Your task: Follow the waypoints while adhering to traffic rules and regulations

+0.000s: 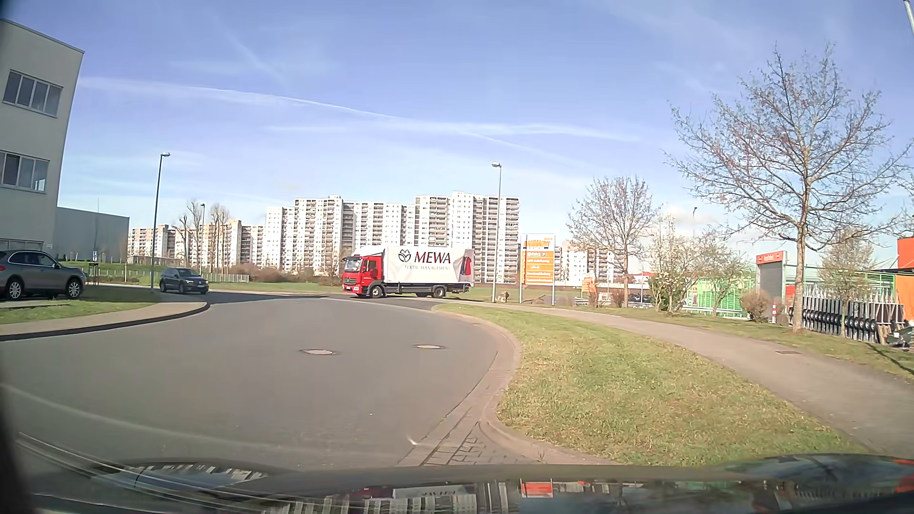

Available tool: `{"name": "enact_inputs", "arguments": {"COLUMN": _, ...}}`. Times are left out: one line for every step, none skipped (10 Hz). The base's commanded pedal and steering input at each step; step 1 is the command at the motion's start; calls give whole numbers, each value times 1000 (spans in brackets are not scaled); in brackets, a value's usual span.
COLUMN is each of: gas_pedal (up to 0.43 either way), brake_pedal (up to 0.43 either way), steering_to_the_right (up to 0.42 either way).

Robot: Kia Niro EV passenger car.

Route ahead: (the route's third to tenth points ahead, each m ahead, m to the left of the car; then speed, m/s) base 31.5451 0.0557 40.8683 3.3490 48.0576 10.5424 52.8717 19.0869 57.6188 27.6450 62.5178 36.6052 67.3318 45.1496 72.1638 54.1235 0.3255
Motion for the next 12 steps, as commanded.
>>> {"name": "enact_inputs", "arguments": {"gas_pedal": 0, "brake_pedal": 195, "steering_to_the_right": -953}}
{"name": "enact_inputs", "arguments": {"gas_pedal": 0, "brake_pedal": 177, "steering_to_the_right": -953}}
{"name": "enact_inputs", "arguments": {"gas_pedal": 0, "brake_pedal": 165, "steering_to_the_right": -951}}
{"name": "enact_inputs", "arguments": {"gas_pedal": 0, "brake_pedal": 165, "steering_to_the_right": -951}}
{"name": "enact_inputs", "arguments": {"gas_pedal": 0, "brake_pedal": 165, "steering_to_the_right": -951}}
{"name": "enact_inputs", "arguments": {"gas_pedal": 0, "brake_pedal": 165, "steering_to_the_right": -951}}
{"name": "enact_inputs", "arguments": {"gas_pedal": 0, "brake_pedal": 165, "steering_to_the_right": -951}}
{"name": "enact_inputs", "arguments": {"gas_pedal": 0, "brake_pedal": 171, "steering_to_the_right": -951}}
{"name": "enact_inputs", "arguments": {"gas_pedal": 0, "brake_pedal": 171, "steering_to_the_right": -953}}
{"name": "enact_inputs", "arguments": {"gas_pedal": 0, "brake_pedal": 171, "steering_to_the_right": -955}}
{"name": "enact_inputs", "arguments": {"gas_pedal": 0, "brake_pedal": 171, "steering_to_the_right": -956}}
{"name": "enact_inputs", "arguments": {"gas_pedal": 0, "brake_pedal": 165, "steering_to_the_right": -957}}
